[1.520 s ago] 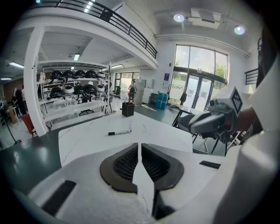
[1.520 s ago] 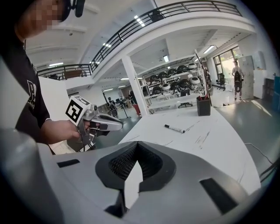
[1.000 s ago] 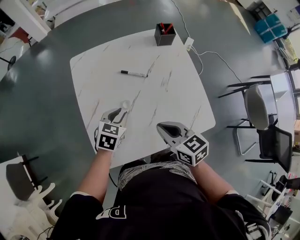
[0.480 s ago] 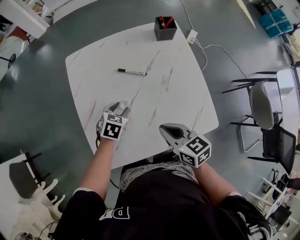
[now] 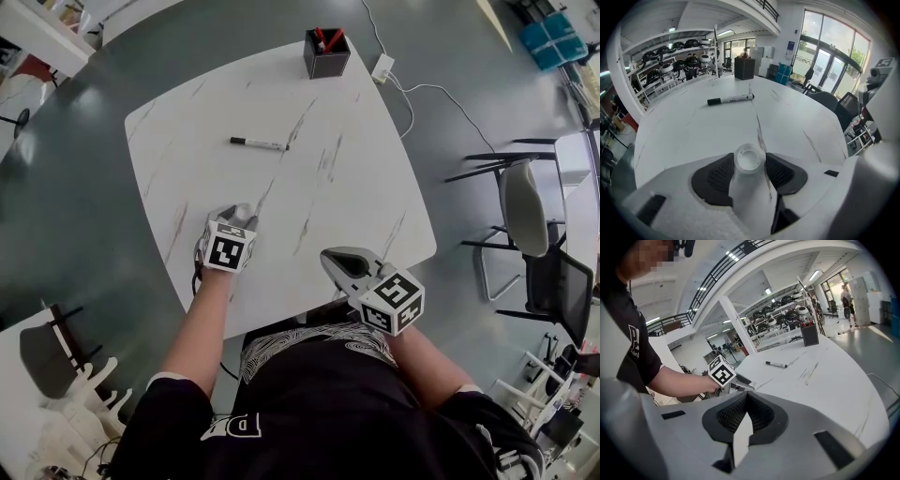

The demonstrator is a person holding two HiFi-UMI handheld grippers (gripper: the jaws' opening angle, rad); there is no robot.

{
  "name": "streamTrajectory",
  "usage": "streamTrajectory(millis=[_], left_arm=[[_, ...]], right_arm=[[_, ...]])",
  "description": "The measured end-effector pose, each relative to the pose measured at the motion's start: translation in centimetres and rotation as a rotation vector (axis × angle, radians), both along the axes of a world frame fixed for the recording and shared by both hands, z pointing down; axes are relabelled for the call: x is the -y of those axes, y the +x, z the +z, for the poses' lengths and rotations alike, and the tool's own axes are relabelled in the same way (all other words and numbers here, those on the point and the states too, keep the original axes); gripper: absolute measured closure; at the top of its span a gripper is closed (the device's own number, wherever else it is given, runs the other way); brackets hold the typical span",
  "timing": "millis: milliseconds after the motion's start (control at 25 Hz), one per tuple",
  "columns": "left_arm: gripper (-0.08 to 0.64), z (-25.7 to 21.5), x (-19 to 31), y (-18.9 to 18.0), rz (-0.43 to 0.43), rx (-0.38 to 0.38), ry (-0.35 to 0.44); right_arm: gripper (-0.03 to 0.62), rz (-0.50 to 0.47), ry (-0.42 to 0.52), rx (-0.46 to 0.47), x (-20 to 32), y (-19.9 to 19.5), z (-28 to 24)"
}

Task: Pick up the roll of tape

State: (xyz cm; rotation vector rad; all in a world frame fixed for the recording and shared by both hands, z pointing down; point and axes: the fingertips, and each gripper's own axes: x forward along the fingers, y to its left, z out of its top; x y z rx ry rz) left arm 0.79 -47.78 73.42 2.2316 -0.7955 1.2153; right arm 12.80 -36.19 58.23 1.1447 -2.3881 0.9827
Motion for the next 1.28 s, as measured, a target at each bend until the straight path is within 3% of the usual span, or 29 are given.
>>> streamTrajectory(millis=[960, 1280], left_arm=[[0.351, -0.2, -0.6, -0.3, -0.018, -0.033, 0.053], [0.351, -4.9, -2.6, -1.6, -0.024, -0.113, 0.104]], right_arm=[[0.589, 0.051, 0.063, -0.026, -2.5, 0.6, -2.4], [0.589, 0.043, 0.086, -0.046, -4.2, -0.8, -3.4]])
